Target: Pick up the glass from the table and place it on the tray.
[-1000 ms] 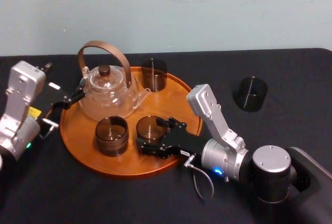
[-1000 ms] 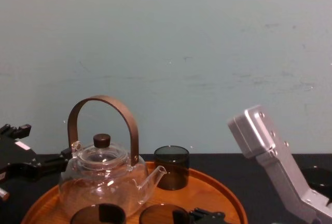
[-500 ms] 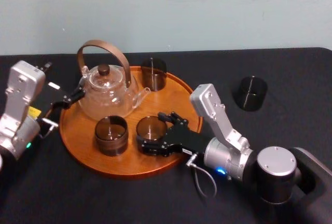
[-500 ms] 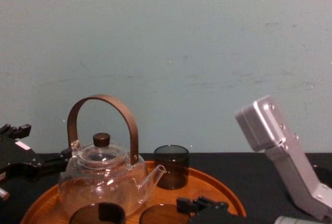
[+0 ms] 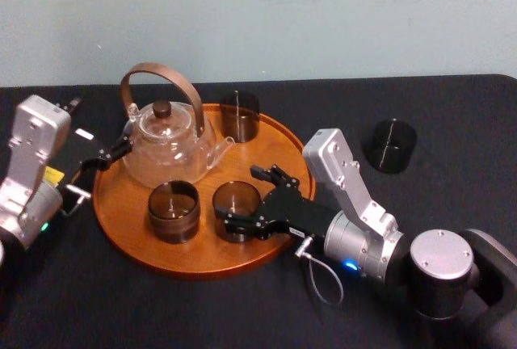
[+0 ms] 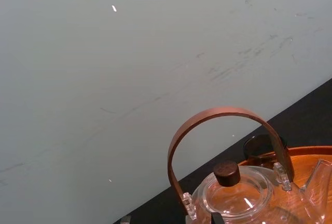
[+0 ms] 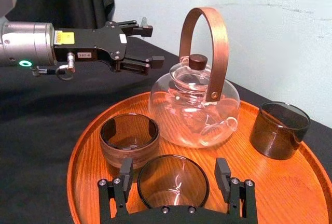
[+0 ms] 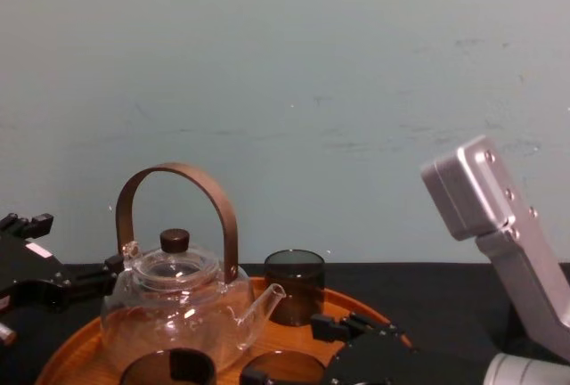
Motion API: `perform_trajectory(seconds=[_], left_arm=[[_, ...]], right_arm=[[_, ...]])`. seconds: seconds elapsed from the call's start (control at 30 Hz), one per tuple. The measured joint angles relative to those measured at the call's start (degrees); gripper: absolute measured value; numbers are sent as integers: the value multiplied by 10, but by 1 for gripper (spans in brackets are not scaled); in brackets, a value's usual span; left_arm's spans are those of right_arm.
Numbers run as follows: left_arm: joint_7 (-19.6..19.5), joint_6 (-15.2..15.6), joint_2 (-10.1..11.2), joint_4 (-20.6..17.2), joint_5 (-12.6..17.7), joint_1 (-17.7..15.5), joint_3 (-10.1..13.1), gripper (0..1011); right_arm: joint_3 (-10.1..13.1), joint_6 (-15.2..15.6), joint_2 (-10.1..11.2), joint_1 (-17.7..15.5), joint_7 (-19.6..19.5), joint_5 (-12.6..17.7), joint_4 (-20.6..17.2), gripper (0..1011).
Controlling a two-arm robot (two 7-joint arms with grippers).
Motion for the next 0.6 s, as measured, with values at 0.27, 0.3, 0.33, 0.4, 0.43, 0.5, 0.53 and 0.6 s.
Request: perform_trajectory(seconds=[0.27,0.3,0.33,0.4,0.43,0.5,0.53,0.6], left_arm=[[0,0,0,0,0,0,0,1001],[0,0,0,0,0,0,0,1001],[0,0,0,0,0,0,0,1001],[0,0,0,0,0,0,0,1001],[0,0,0,0,0,0,0,1001],[0,0,0,0,0,0,0,1001],[0,0,0,0,0,0,0,1001],[0,0,0,0,0,0,0,1001]], right_arm=[[8,0,8,-14,2,4,-26,1002],[11,-1,10,-17,3,6,-31,1002],[12,-2,11,-19,4,8,-34,1002],[16,-4,15,-24,6,14,-43,1002],[18,-5,17,-26,7,16,-46,1002],[23,-9,23,-33,8,23,-57,1002],[26,-10,25,-36,8,26,-60,1002],[32,-13,31,-43,8,31,-70,1002]])
